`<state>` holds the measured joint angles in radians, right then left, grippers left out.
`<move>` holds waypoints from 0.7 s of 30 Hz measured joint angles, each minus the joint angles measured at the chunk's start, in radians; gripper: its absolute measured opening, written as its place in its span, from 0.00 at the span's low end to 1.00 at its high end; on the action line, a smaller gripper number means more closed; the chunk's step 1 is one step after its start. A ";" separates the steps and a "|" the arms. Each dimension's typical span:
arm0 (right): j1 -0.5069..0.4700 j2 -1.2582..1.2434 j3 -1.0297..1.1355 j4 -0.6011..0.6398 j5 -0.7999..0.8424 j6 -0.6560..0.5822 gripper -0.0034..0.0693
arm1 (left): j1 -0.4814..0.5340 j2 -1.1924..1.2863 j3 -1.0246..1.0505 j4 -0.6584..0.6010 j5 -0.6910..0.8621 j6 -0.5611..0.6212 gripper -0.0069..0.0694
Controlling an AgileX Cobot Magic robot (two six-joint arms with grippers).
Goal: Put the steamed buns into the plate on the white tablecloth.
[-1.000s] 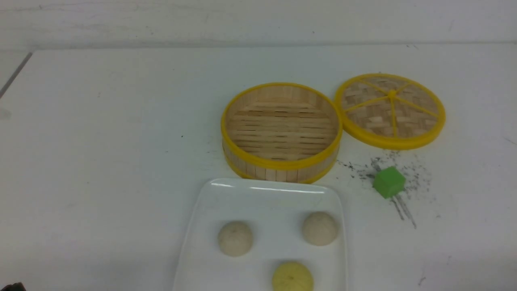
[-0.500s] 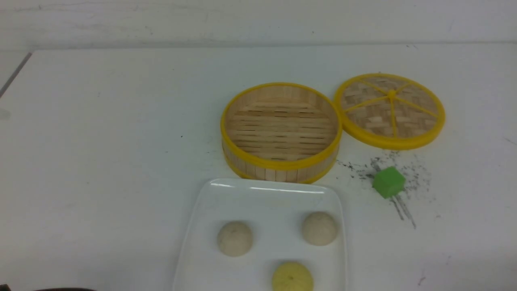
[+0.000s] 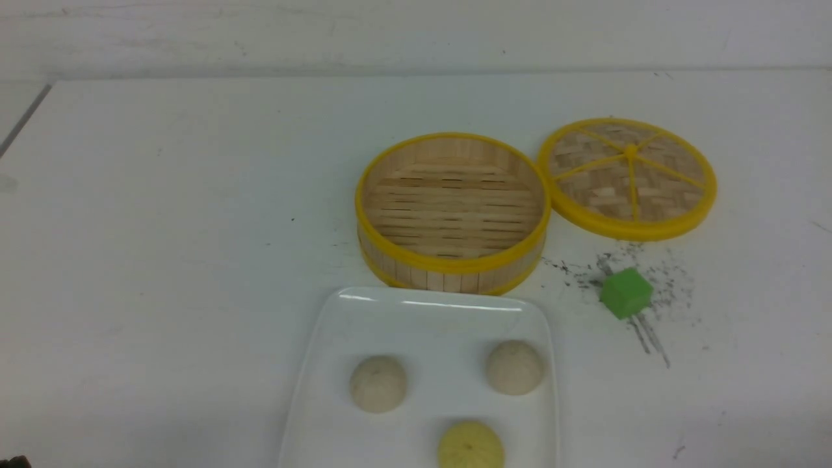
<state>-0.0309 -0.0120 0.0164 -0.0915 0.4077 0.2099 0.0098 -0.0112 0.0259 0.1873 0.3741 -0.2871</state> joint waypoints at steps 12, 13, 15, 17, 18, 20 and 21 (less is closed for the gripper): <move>0.000 0.000 0.000 0.000 0.000 0.000 0.30 | 0.000 0.000 0.000 0.005 0.001 0.000 0.21; 0.000 0.000 0.000 0.000 0.000 0.000 0.30 | 0.000 0.000 0.000 0.005 0.001 0.000 0.21; 0.000 0.000 0.000 0.000 0.000 0.000 0.31 | 0.000 0.000 0.000 0.005 0.003 0.000 0.21; 0.000 0.000 0.000 0.000 0.000 0.000 0.31 | 0.000 0.000 -0.001 0.006 0.003 0.000 0.21; 0.000 0.000 0.000 0.000 0.000 0.000 0.31 | 0.000 0.000 -0.001 0.006 0.003 0.000 0.21; 0.000 0.000 0.000 0.000 0.000 0.000 0.32 | 0.000 0.000 -0.001 0.006 0.004 0.000 0.21; 0.000 0.000 0.000 0.000 0.000 0.000 0.32 | 0.000 0.000 -0.001 0.007 0.004 0.000 0.21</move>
<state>-0.0309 -0.0120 0.0164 -0.0915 0.4077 0.2099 0.0098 -0.0112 0.0248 0.1947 0.3782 -0.2871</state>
